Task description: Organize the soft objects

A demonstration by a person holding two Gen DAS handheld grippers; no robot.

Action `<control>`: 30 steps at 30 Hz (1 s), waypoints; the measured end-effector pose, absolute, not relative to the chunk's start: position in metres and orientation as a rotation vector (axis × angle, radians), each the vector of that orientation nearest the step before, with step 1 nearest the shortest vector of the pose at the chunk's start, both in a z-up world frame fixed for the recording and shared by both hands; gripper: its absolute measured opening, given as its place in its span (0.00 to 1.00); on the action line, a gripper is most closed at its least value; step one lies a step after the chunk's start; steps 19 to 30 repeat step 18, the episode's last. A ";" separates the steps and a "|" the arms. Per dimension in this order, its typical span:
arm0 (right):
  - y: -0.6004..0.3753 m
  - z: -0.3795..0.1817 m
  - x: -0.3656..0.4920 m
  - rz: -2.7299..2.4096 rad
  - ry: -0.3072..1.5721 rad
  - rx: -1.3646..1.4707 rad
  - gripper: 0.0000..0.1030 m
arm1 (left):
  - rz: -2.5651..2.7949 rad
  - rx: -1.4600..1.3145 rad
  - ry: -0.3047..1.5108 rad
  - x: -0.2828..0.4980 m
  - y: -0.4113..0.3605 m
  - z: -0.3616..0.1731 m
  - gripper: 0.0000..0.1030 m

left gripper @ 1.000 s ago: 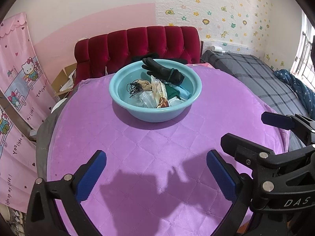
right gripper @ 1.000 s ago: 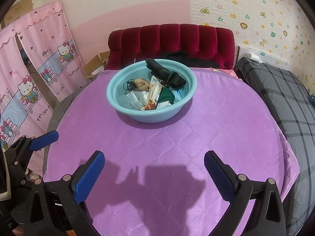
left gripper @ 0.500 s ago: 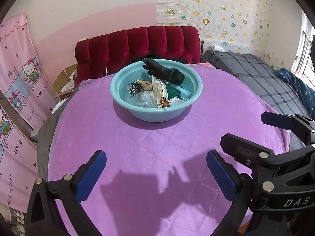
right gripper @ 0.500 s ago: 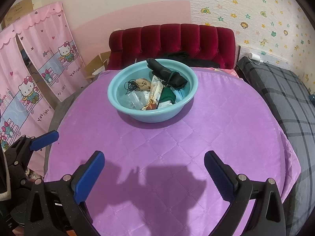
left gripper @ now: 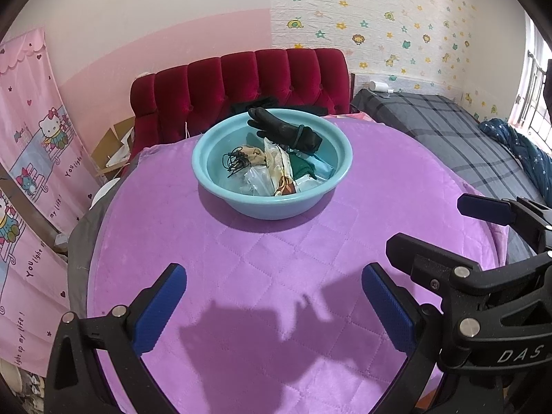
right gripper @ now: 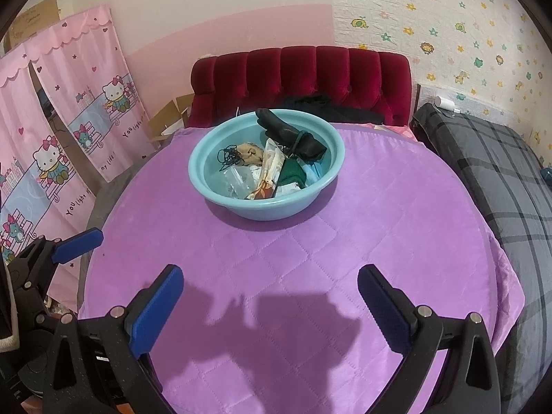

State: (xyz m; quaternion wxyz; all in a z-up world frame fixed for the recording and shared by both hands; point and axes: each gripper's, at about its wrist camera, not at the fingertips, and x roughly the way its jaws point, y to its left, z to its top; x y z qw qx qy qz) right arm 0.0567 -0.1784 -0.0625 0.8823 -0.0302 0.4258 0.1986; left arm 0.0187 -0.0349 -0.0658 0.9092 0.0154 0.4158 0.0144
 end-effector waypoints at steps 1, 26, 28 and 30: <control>-0.178 -0.062 0.057 0.415 0.886 -0.063 1.00 | 0.029 0.031 0.858 0.019 -0.035 -0.066 1.00; -0.182 -0.059 0.063 0.423 0.889 -0.072 1.00 | 0.026 0.028 0.862 0.026 -0.039 -0.066 1.00; -0.182 -0.059 0.063 0.423 0.889 -0.072 1.00 | 0.026 0.028 0.862 0.026 -0.039 -0.066 1.00; -0.182 -0.059 0.063 0.423 0.889 -0.072 1.00 | 0.026 0.028 0.862 0.026 -0.039 -0.066 1.00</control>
